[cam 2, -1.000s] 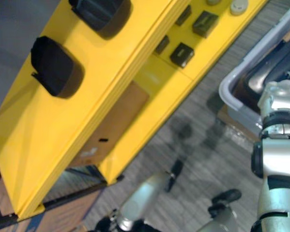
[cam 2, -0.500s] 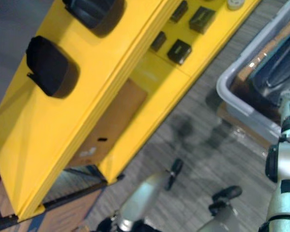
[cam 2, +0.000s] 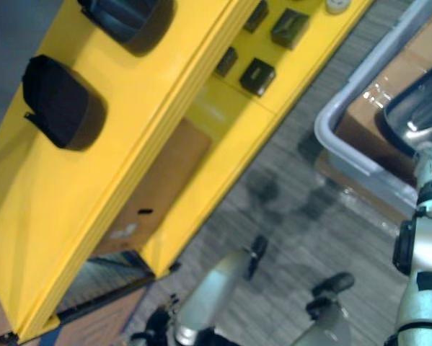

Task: Walk over and take plastic housings, then place them on the shelf

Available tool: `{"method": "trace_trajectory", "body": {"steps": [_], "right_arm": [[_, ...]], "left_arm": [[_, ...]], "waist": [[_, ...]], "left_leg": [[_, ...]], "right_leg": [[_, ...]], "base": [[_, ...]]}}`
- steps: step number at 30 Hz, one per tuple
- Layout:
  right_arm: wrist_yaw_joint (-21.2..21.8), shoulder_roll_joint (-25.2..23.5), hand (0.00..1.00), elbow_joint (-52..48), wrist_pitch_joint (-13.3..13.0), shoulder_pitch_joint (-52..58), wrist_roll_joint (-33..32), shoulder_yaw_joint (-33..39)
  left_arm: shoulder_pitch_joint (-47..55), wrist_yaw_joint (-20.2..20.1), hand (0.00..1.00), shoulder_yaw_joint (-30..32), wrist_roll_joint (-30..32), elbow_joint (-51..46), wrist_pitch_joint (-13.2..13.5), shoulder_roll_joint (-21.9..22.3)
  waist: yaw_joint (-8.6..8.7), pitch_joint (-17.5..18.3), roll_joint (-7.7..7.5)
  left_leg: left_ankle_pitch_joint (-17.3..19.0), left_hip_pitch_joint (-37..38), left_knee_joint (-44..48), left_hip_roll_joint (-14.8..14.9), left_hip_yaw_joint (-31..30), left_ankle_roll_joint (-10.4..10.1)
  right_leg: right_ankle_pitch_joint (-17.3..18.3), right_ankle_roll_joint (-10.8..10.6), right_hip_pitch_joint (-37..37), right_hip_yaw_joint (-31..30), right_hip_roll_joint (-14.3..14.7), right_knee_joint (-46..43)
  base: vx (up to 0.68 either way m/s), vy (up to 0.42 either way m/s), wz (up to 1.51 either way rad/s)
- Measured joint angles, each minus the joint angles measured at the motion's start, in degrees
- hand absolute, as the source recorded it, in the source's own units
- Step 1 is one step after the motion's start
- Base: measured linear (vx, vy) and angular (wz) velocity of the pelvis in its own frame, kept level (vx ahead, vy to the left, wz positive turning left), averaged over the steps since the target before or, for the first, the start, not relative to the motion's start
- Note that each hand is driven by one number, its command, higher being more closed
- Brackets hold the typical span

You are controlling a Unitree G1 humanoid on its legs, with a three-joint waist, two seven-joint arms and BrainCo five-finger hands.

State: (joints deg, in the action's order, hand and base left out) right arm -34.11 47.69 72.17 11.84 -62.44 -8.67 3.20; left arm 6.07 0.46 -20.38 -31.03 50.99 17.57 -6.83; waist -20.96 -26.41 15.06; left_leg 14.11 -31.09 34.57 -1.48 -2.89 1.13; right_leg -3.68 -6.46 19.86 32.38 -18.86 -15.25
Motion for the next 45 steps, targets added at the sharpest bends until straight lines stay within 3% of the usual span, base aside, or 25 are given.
{"method": "trace_trajectory", "body": {"steps": [6,13,20,26,30,35,36,39,42,45], "right_arm": [[-3.3,-3.3,1.0,0.0,-2.1,1.4,7.0,-3.4],[-7.3,-3.9,1.0,-10.0,-2.2,6.4,16.2,-10.4],[-8.2,-8.4,1.0,-17.4,-3.1,8.8,17.5,-13.7],[-8.3,-9.6,1.0,-19.7,-3.2,7.8,18.7,-16.1],[-8.3,-10.9,1.0,-19.6,-3.1,6.4,18.7,-16.6],[-8.7,-14.2,1.0,-19.1,-3.9,1.0,20.4,-18.7],[-9.8,-14.7,1.0,-19.1,-5.1,-0.1,21.5,-18.8],[-11.1,-15.1,1.0,-19.6,-6.8,-2.1,24.5,-18.7],[-11.2,-15.7,1.0,-20.0,-7.9,-3.4,27.0,-18.7],[-11.9,-17.3,1.0,-20.2,-8.9,-3.8,27.7,-19.3]], "left_arm": [[0.4,6.5,0.0,2.3,0.1,-7.3,1.0,-1.9],[1.2,18.1,0.0,6.9,13.0,-18.9,0.9,-4.1],[-11.8,25.6,0.0,9.2,24.4,-17.6,-3.2,-6.5],[-23.8,27.7,0.0,10.4,27.2,-12.0,-3.2,-8.0],[-31.8,28.3,0.0,10.0,27.5,-9.5,-2.6,-8.5],[-38.4,27.5,0.0,8.3,19.3,-8.5,-0.1,-8.2],[-39.9,25.6,0.0,8.3,14.4,-8.5,1.3,-7.6],[-41.5,19.7,0.0,8.3,3.2,-9.0,2.1,-6.1],[-42.1,12.4,0.0,7.9,-8.5,-10.0,1.0,-4.9],[-42.3,6.4,0.0,7.8,-18.6,-11.8,-2.4,-4.0]], "waist": [[2.63,-2.6,-3.69],[6.57,-3.9,-7.16],[11.07,-3.8,-13.49],[12.07,-3.6,-15.87],[12.56,-3.6,-15.97],[13.95,-3.6,-15.96],[14.1,-3.6,-15.96],[14.12,-3.6,-15.96],[14.33,-3.6,-15.96],[15.04,-3.5,-16.01]], "left_leg": [[0.0,1.3,-0.6,1.3,2.0,0.0],[-0.7,7.4,-4.3,3.4,3.5,-1.1],[-1.2,10.4,-6.2,7.0,7.4,-2.2],[-1.1,8.7,-5.8,9.1,9.8,-3.4],[-1.0,6.0,-4.2,10.0,10.0,-3.6],[-1.1,5.0,-3.9,10.1,10.2,-3.7],[-1.1,5.0,-4.0,10.1,10.1,-3.7],[-1.2,5.1,-4.0,9.9,10.0,-3.7],[-1.2,5.8,-4.1,9.8,10.0,-3.7],[-1.2,7.5,-4.5,9.7,10.0,-3.7]], "right_leg": [[-1.7,0.0,-0.7,-1.5,1.3,2.2],[-2.5,1.0,-4.8,-2.9,3.9,5.3],[-4.3,3.2,-5.6,-6.4,7.5,8.8],[-6.9,4.5,-3.8,-8.9,10.2,12.7],[-8.5,4.8,-1.9,-9.2,11.2,13.8],[-9.4,5.0,-0.9,-9.7,11.7,14.1],[-9.5,5.0,-0.9,-9.8,11.7,14.1],[-9.6,5.0,-1.0,-9.9,11.6,14.1],[-9.7,5.0,-1.7,-9.9,11.6,14.1],[-9.7,5.0,-3.1,-10.0,11.5,14.1]], "base": [[-0.04,0.002,-0.16],[-0.03,-0.041,-0.16],[-0.06,-0.044,-0.35],[-0.1,-0.018,-0.28],[-0.08,0.023,-0.14],[-0.03,0.057,-0.04],[-0.01,0.084,0.02],[-0.01,0.081,0.02],[-0.02,0.097,0.02],[-0.03,0.092,0.02]]}}
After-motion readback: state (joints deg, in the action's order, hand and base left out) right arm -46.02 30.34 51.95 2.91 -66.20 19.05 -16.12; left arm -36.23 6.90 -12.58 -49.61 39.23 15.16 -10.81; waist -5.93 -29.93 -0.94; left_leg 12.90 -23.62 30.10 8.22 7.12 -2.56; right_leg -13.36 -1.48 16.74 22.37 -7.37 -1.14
